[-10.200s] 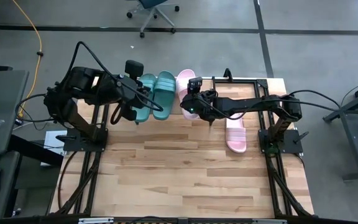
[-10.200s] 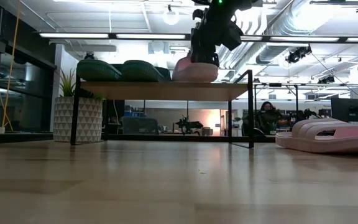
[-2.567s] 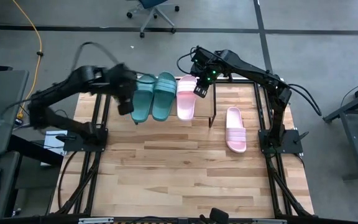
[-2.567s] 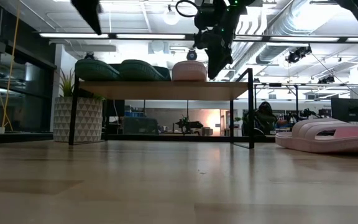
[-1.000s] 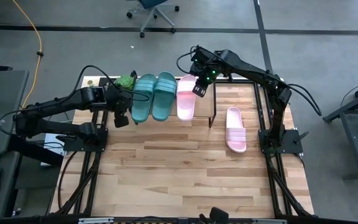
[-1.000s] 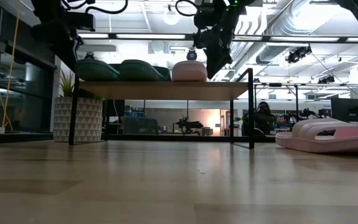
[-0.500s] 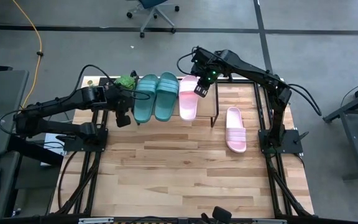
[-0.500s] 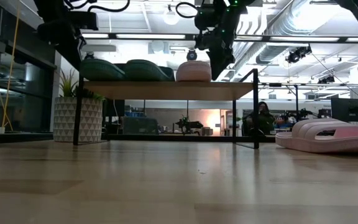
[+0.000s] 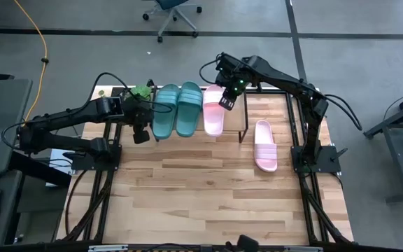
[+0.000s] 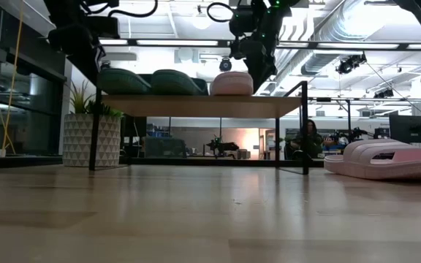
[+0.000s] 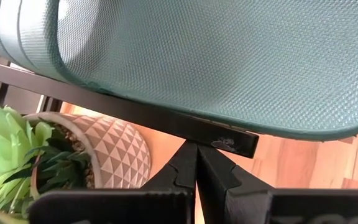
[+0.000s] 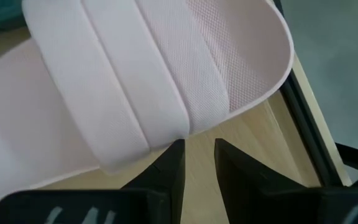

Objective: Pick and place slides into the shelf
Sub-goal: Adjust the shelf

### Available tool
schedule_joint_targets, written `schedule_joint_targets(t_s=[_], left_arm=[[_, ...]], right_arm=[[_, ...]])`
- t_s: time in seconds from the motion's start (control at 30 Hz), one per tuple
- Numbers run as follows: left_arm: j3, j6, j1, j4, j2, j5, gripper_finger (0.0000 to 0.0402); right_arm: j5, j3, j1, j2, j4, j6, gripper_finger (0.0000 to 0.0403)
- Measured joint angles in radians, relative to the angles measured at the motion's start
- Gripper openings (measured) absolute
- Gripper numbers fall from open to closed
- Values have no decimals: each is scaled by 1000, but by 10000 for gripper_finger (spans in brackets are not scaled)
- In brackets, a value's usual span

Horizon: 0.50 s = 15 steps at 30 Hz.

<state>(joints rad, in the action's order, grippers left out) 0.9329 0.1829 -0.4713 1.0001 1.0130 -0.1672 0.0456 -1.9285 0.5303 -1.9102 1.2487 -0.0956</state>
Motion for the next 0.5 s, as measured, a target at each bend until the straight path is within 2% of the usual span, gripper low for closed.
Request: schedule_joint_targets(t_s=[0.5], left_arm=[[0,8,0,0,0,18,0]], right_arm=[[59,-2,-17,-37,-41,9,78]])
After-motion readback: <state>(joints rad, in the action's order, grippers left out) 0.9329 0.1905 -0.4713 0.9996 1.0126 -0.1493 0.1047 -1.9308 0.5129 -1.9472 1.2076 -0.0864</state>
